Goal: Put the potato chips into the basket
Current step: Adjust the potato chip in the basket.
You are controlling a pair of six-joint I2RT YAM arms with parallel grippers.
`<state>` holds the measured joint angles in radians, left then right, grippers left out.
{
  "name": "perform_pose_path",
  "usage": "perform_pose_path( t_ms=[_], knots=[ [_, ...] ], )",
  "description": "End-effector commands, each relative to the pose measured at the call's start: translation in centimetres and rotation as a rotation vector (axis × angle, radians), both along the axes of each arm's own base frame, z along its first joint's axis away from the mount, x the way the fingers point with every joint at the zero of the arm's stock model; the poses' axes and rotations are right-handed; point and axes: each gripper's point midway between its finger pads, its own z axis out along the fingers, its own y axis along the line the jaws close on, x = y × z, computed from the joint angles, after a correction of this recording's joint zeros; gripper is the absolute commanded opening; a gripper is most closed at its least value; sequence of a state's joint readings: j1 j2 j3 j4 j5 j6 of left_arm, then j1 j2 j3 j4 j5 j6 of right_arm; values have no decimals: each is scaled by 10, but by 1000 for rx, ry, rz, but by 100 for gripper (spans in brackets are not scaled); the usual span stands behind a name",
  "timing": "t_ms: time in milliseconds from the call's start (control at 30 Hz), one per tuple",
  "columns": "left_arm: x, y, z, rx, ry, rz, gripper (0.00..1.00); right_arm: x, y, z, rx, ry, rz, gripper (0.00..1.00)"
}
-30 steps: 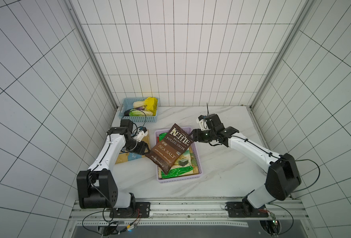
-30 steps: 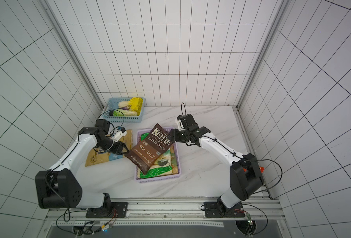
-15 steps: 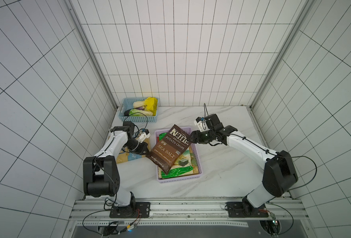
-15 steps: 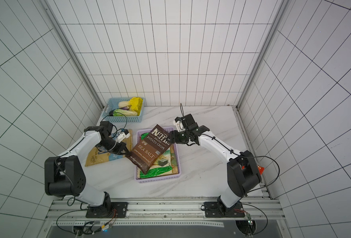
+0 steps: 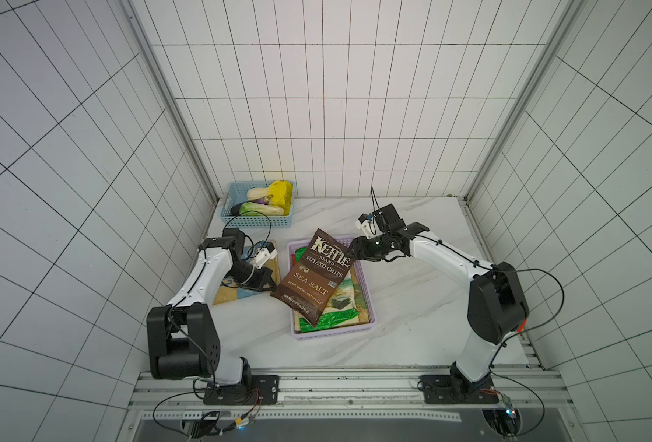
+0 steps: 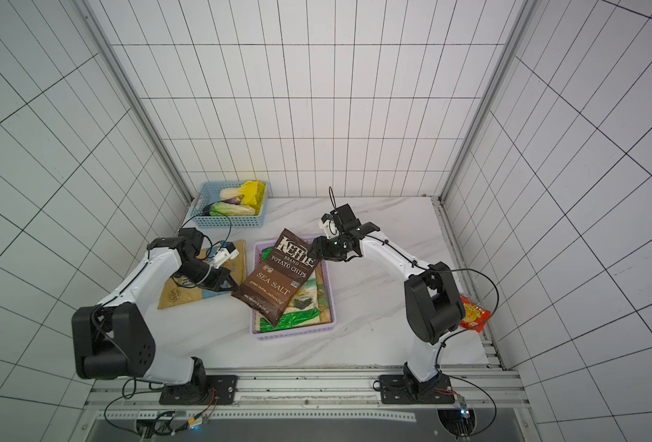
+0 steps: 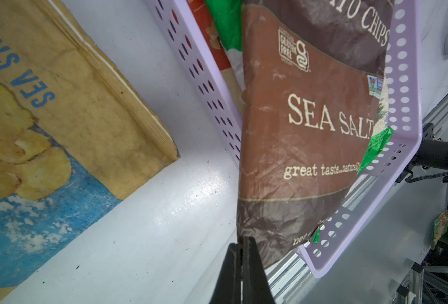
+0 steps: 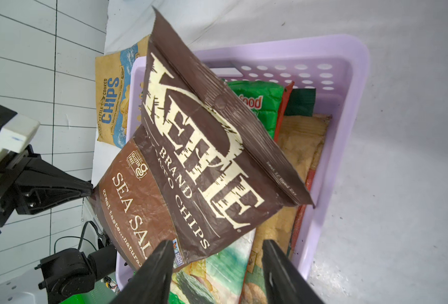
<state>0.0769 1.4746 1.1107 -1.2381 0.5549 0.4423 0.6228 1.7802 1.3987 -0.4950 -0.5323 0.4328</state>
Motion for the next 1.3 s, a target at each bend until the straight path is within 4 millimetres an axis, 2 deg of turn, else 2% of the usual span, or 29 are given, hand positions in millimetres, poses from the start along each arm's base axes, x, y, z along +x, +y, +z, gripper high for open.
perform_pose_path(
  t_ms=[0,167,267,467,733,1167,1267],
  knots=[
    [2,-5,12,-42,-14,-15,0,-8,-4,-3,-5,34,-75,55],
    [1,-6,14,-49,-10,-22,0,-14,2,-9,52,54,-158,43],
    [0,-6,15,-45,-13,-29,0,-17,12,-17,35,61,-161,40],
    [-1,-5,16,-39,-16,-35,0,-11,8,-40,-16,78,-259,39],
    [-3,-6,17,-46,-7,-45,0,-14,4,-46,-30,75,-308,40],
    [-1,-3,14,-29,-6,-59,0,-8,17,-61,4,100,-304,40],
    [1,4,6,23,-15,-58,32,-8,19,-61,7,104,-302,40]
  ],
)
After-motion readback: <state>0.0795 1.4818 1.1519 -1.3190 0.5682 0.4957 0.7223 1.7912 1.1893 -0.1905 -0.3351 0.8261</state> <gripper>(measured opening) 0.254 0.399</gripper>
